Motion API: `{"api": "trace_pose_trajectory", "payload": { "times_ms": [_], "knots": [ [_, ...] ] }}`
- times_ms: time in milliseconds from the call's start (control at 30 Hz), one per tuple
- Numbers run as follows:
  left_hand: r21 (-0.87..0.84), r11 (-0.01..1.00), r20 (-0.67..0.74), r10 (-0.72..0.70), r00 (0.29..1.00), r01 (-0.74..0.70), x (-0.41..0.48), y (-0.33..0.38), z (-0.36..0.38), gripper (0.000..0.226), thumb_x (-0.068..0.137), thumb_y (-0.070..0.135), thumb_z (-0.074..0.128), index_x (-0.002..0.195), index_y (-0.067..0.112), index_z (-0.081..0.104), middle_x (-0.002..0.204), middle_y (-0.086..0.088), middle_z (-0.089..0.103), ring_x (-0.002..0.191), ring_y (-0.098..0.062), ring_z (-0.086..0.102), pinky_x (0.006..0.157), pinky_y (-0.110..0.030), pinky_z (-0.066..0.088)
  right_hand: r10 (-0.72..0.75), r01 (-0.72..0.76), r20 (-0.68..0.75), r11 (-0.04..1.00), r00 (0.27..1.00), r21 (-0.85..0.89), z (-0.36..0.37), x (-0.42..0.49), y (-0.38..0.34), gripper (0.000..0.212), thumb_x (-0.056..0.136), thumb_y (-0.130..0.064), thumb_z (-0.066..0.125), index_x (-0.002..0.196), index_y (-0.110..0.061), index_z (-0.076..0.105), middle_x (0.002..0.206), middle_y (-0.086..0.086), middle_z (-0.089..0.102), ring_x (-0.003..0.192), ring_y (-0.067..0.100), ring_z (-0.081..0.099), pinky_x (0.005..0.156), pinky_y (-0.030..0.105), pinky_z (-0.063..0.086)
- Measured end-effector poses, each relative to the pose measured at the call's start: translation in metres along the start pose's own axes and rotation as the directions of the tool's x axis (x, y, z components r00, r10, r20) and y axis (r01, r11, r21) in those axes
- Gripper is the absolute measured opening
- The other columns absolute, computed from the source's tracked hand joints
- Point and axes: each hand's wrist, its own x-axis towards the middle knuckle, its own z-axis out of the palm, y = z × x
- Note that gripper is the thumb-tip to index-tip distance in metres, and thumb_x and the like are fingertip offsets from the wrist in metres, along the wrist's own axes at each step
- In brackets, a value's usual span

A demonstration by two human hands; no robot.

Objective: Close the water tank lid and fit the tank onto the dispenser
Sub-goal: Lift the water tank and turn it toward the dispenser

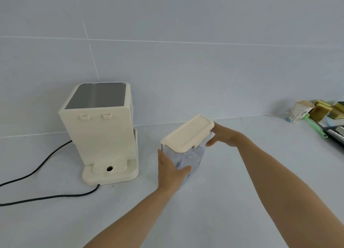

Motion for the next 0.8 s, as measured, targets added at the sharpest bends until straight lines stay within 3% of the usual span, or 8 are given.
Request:
{"api": "trace_pose_trajectory", "payload": {
  "times_ms": [133, 267, 367, 467, 533, 600, 733, 800],
  "knots": [
    [0.05, 0.999, -0.089, 0.005, 0.996, -0.001, 0.001, 0.0, 0.01, 0.093, 0.072, 0.016, 0.069, 0.14, 0.007, 0.005, 0.149, -0.013, 0.02, 0.135, -0.027, 0.027, 0.106, -0.042, 0.038, -0.065, 0.061, 0.116, 0.997, 0.991, 0.043, 0.001, 0.002, -0.007, 0.072, 0.054, 0.005, 0.06, 0.119, -0.023, 0.047, 0.112, -0.008, 0.057, 0.105, 0.006, 0.05, 0.084, 0.023, 0.041],
    [0.103, 0.995, -0.117, 0.024, 0.993, -0.012, 0.004, 0.002, 0.015, 0.087, 0.076, 0.016, 0.067, 0.138, 0.0, 0.007, 0.148, -0.017, 0.019, 0.135, -0.027, 0.027, 0.108, -0.037, 0.034, -0.004, -0.01, 0.092, 0.987, 0.996, 0.159, 0.0, 0.01, 0.001, 0.071, 0.069, 0.021, 0.056, 0.119, -0.027, 0.041, 0.122, -0.007, 0.049, 0.122, 0.018, 0.042, 0.101, 0.034, 0.037],
    [0.109, 0.993, -0.11, 0.048, 0.993, -0.036, 0.005, 0.003, 0.013, 0.091, 0.076, 0.017, 0.068, 0.139, 0.001, 0.005, 0.149, -0.014, 0.02, 0.134, -0.025, 0.03, 0.107, -0.03, 0.034, 0.016, -0.024, 0.049, 0.986, 0.999, 0.168, 0.001, 0.01, 0.007, 0.076, 0.071, 0.021, 0.055, 0.128, -0.026, 0.037, 0.127, -0.005, 0.043, 0.123, 0.021, 0.039, 0.1, 0.036, 0.038],
    [0.106, 0.993, -0.104, 0.062, 0.993, -0.051, 0.01, 0.002, 0.007, 0.094, 0.072, 0.018, 0.073, 0.138, 0.002, 0.009, 0.145, -0.009, 0.028, 0.13, -0.024, 0.035, 0.093, -0.021, 0.034, -0.016, 0.014, 0.014, 0.986, 1.0, 0.164, 0.003, 0.004, 0.013, 0.07, 0.071, 0.019, 0.058, 0.122, -0.027, 0.041, 0.106, -0.009, 0.05, 0.101, 0.011, 0.049, 0.101, 0.04, 0.04],
    [0.094, 0.995, -0.092, 0.053, 0.994, -0.044, 0.016, -0.001, 0.002, 0.092, 0.068, 0.02, 0.077, 0.135, 0.003, 0.016, 0.141, -0.01, 0.034, 0.126, -0.026, 0.04, 0.092, -0.027, 0.039, -0.044, 0.049, -0.032, 0.983, 0.999, 0.175, 0.004, -0.003, 0.014, 0.062, 0.071, 0.016, 0.06, 0.113, -0.027, 0.048, 0.091, -0.012, 0.052, 0.094, 0.008, 0.049, 0.099, 0.04, 0.042],
    [0.091, 0.996, -0.062, 0.031, 0.998, -0.025, 0.024, -0.004, -0.004, 0.093, 0.064, 0.021, 0.079, 0.133, 0.006, 0.018, 0.137, -0.008, 0.04, 0.121, -0.029, 0.045, 0.088, -0.037, 0.045, -0.075, 0.083, -0.053, 0.981, 0.996, 0.174, 0.007, -0.011, 0.016, 0.062, 0.067, 0.007, 0.067, 0.116, -0.026, 0.049, 0.1, -0.011, 0.055, 0.104, 0.011, 0.049, 0.098, 0.039, 0.044],
    [0.113, 0.99, 0.028, 0.078, 0.997, -0.081, 0.037, -0.004, -0.023, 0.083, 0.067, 0.013, 0.076, 0.131, 0.01, 0.022, 0.115, 0.004, 0.043, 0.107, -0.019, 0.046, 0.081, -0.026, 0.035, -0.097, 0.114, -0.096, 0.977, 0.991, 0.183, 0.018, -0.022, 0.021, 0.073, 0.07, -0.003, 0.071, 0.132, -0.026, 0.042, 0.128, -0.005, 0.052, 0.119, 0.014, 0.045, 0.101, 0.045, 0.043],
    [0.122, 0.987, 0.103, 0.092, 0.99, -0.104, 0.044, -0.004, -0.033, 0.083, 0.07, 0.01, 0.074, 0.133, 0.012, 0.021, 0.116, 0.008, 0.039, 0.106, -0.013, 0.04, 0.082, -0.023, 0.031, -0.094, 0.118, -0.132, 0.974, 0.987, 0.191, 0.027, -0.029, 0.021, 0.07, 0.075, -0.005, 0.068, 0.133, -0.03, 0.039, 0.132, -0.008, 0.05, 0.119, 0.014, 0.044, 0.092, 0.038, 0.045]
  ]
}}
